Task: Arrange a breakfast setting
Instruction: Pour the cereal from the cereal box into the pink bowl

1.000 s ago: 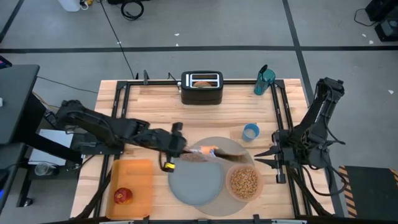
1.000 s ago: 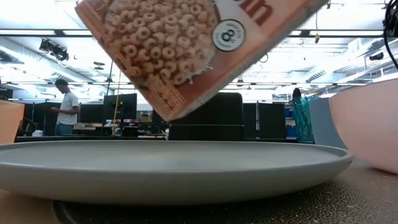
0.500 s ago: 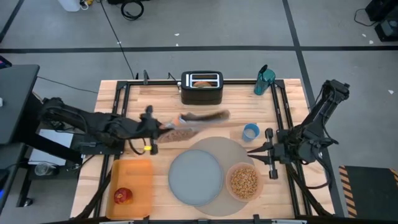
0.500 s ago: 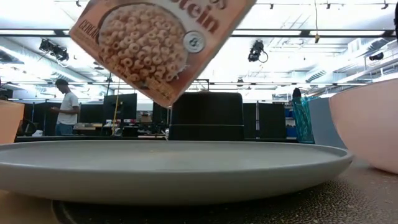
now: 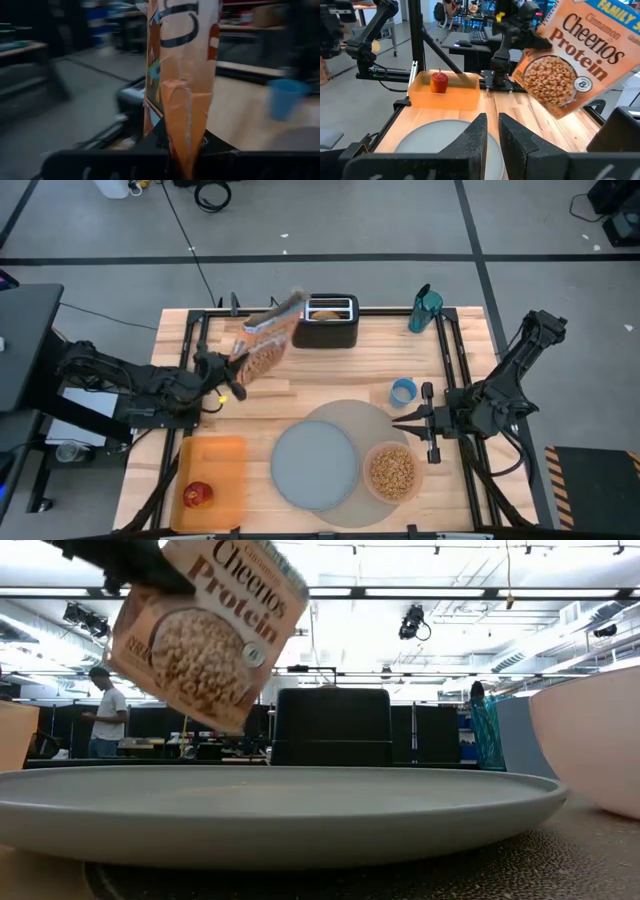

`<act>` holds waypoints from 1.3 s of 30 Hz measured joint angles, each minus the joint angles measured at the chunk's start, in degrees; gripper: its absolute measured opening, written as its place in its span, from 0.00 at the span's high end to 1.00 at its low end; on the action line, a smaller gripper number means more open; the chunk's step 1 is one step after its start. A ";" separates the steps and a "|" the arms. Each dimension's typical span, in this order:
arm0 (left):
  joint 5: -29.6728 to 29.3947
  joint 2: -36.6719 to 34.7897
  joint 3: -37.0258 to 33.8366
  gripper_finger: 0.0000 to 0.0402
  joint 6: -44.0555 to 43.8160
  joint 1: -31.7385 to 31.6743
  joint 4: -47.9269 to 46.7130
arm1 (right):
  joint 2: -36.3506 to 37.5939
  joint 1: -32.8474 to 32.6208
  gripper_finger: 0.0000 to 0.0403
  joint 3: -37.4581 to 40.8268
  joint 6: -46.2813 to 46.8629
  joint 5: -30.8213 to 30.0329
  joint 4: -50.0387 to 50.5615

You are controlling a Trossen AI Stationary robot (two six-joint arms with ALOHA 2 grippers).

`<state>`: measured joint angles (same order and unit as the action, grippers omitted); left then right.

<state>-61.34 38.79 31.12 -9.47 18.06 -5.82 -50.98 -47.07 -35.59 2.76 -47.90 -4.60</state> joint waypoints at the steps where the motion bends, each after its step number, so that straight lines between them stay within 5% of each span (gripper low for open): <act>1: -2.23 0.00 -0.65 0.96 -0.40 -0.06 0.14 | 0.00 0.44 0.87 0.00 -0.11 0.56 0.00; 17: -7.49 -4.02 -13.15 0.96 -4.37 -14.21 6.23 | 0.00 4.89 0.87 0.00 -2.43 6.05 0.55; 28: -8.19 -16.21 -24.80 0.96 6.95 -25.99 17.93 | 0.00 8.52 0.87 0.67 -3.00 9.73 -0.11; 39: -4.71 -16.93 -30.59 0.96 16.08 -36.16 31.25 | 0.00 14.40 0.87 7.03 -4.11 17.41 -10.83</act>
<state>-66.05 21.85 0.54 6.61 -18.11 25.42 -50.98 -32.67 -28.56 -1.34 -30.49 -15.43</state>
